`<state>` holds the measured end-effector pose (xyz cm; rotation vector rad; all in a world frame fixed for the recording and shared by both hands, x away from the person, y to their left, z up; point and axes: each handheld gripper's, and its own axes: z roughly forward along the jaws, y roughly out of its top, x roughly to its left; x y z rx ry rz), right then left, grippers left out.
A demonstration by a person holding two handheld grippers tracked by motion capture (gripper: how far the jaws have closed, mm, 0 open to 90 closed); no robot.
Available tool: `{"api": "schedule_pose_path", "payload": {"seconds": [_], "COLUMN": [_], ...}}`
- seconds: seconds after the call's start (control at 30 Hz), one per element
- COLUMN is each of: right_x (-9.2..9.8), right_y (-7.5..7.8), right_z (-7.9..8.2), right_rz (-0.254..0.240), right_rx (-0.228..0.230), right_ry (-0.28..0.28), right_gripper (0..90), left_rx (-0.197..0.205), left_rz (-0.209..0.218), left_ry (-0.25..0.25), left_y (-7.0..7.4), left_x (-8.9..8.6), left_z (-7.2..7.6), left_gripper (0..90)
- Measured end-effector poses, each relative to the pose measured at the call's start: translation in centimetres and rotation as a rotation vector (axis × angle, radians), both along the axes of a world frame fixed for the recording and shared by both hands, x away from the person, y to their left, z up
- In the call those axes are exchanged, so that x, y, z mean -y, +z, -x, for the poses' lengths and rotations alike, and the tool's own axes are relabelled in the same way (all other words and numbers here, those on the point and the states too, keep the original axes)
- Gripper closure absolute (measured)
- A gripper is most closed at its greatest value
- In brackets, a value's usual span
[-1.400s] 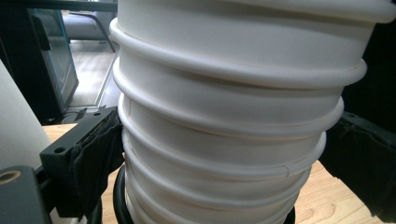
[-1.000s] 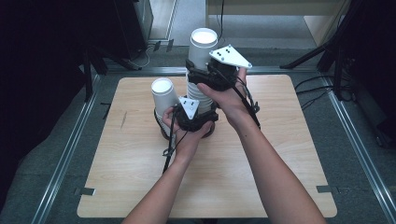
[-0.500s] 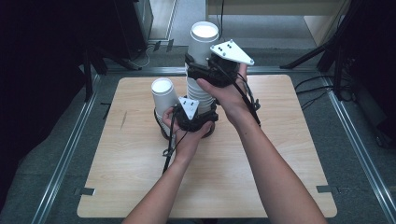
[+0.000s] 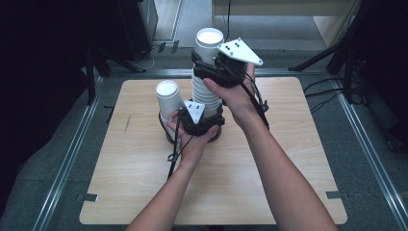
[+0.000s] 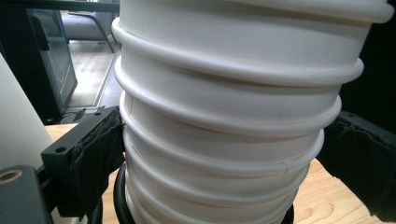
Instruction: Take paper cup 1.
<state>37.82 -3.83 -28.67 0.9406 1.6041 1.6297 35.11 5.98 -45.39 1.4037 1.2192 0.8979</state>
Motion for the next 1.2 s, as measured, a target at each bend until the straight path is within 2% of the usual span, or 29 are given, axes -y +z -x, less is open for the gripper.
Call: {"api": "schedule_pose_path", "payload": {"seconds": [0.6,0.93,1.2], "right_x": [-0.1,-0.1,-0.1], "right_y": [1.6,2.5,2.4], "right_z": [0.0,0.1,0.1], "right_rz": [-0.015,-0.023,-0.017], "right_rx": [0.022,0.029,0.021], "right_ry": [0.0,0.008,0.008], "right_gripper": [19.5,19.5,19.6], "left_rx": [0.0,0.003,0.007], "left_rz": [-0.002,0.014,0.043], "left_ry": [-0.007,-0.013,-0.033], "left_y": [0.0,0.0,0.4], "left_x": [-0.1,-0.2,-0.8], "left_z": [0.1,0.1,0.5], "left_gripper": [3.5,3.6,1.1]}}
